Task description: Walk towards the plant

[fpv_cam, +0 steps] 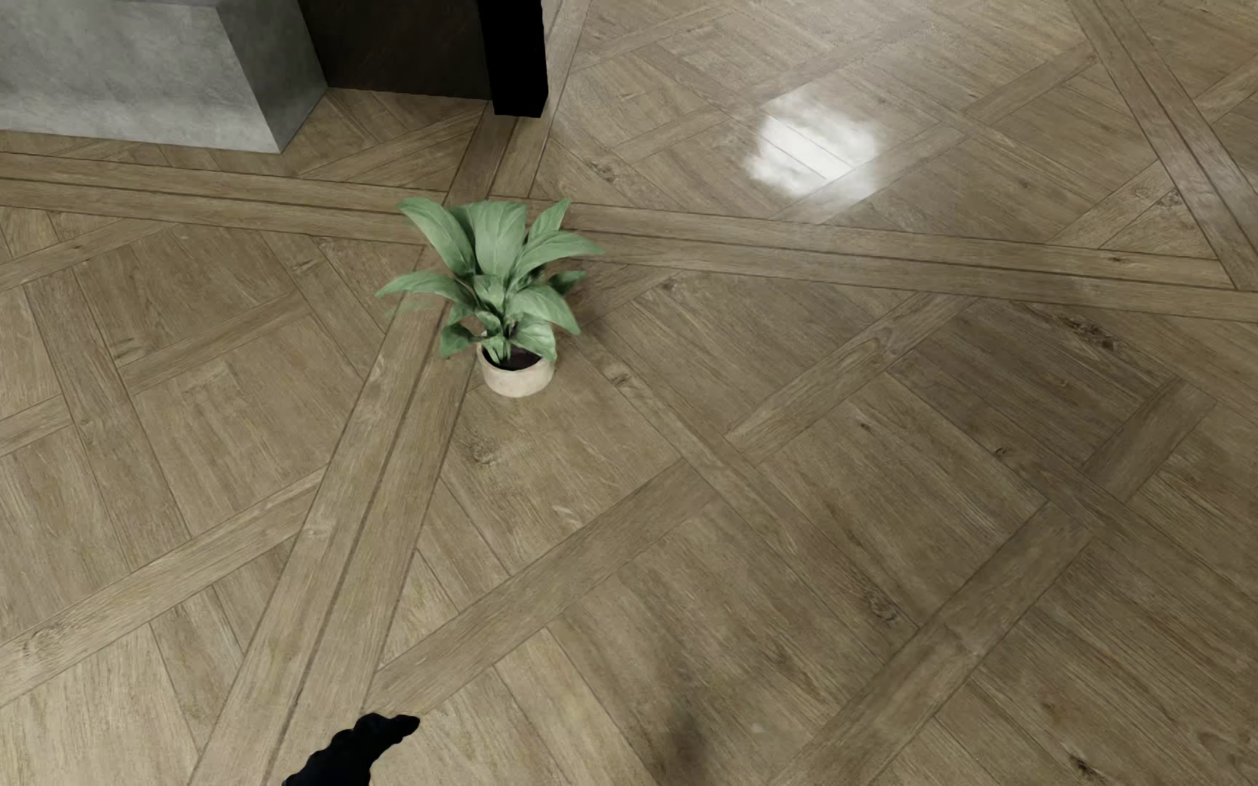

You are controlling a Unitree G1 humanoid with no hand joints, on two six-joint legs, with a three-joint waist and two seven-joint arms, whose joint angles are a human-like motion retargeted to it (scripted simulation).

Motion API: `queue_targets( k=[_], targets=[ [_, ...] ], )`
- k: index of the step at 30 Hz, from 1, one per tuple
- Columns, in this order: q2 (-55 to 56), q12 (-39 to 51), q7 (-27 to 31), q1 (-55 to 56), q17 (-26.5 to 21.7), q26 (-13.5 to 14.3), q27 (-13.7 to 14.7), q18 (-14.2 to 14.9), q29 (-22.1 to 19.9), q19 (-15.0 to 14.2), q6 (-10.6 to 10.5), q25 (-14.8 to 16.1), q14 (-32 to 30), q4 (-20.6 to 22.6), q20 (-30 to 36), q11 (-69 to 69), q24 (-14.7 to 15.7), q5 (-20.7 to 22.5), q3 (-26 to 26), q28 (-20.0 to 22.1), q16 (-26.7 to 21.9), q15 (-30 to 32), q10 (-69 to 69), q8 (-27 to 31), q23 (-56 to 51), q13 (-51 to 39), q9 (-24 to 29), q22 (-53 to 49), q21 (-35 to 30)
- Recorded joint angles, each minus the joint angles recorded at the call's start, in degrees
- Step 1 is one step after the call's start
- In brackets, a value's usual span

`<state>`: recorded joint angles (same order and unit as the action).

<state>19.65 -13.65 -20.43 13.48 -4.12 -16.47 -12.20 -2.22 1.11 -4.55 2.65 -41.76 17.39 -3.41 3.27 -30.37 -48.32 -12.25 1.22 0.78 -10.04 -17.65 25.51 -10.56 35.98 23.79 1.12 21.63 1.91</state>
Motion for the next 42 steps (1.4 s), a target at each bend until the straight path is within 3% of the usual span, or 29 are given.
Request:
queue_targets(
  k=[4, 7, 11, 17, 26, 39, 42],
  targets=[
    [1.2, 1.0, -3.0, -0.9, 0.1, 0.4, 0.9, -0.6, -2.5, -0.6, 0.3, 0.8, 1.2, -0.7, 4.2, -1.7, -3.1, 0.9, -0.4, -5.0, 2.4, -0.1, 1.0, 3.1, -4.2, 0.3, 0.3, 2.4, 1.0],
    [1.5, 1.7, -4.5, -1.2, 0.5, 0.4, 0.4, -0.8, -2.5, -0.5, 0.7, 1.4, 1.5, -1.2, 7.0, -1.6, -5.7, 1.6, -0.6, -5.4, 3.8, -0.1, 1.1, 4.7, -4.5, 0.5, 0.5, 3.3, 1.3],
    [1.7, 2.9, -5.5, -0.7, 1.7, 1.1, -0.4, -1.2, -2.5, -0.5, 0.9, 3.9, 1.5, -1.9, 10.1, -0.6, -6.1, 2.5, -0.7, -6.6, 3.6, 0.2, 1.6, 5.6, -3.4, 1.0, 0.8, 3.5, 3.2],
    [1.2, 4.1, -6.1, -0.3, 2.0, 0.1, -1.3, -1.2, -2.3, -0.6, 0.5, 3.6, 1.1, -2.8, 10.1, 2.0, -4.2, 3.6, -0.5, -5.9, 2.6, 1.5, 1.3, 5.8, -1.1, 1.3, 1.2, 4.5, 4.1],
    [2.7, 3.3, -7.4, 0.6, 1.8, -0.4, 0.5, -1.5, -2.6, -0.8, -0.2, 3.2, 0.5, -2.8, 12.3, 2.9, -5.2, 4.0, 0.0, -7.0, -0.6, 2.7, 0.6, 7.0, -3.5, 0.6, 1.2, 5.7, 3.1],
    [2.8, 5.5, -8.7, 0.0, 1.4, -0.7, -0.1, -1.8, -2.6, -1.3, -0.8, 4.2, 0.9, -2.7, 15.2, 2.9, -0.9, 4.1, 0.0, -6.0, -0.5, 2.7, 0.3, 8.2, -3.3, 0.7, 0.8, 8.7, 3.6],
    [2.5, 6.2, -8.7, -0.4, 2.3, -1.1, -0.2, -1.8, -2.8, -1.3, -0.8, 4.6, 0.9, -2.7, 14.8, 3.0, 1.7, 4.2, 0.0, -5.0, 0.3, 2.7, 0.0, 8.2, -3.5, 0.8, 0.8, 10.7, 4.9]
  ],
)
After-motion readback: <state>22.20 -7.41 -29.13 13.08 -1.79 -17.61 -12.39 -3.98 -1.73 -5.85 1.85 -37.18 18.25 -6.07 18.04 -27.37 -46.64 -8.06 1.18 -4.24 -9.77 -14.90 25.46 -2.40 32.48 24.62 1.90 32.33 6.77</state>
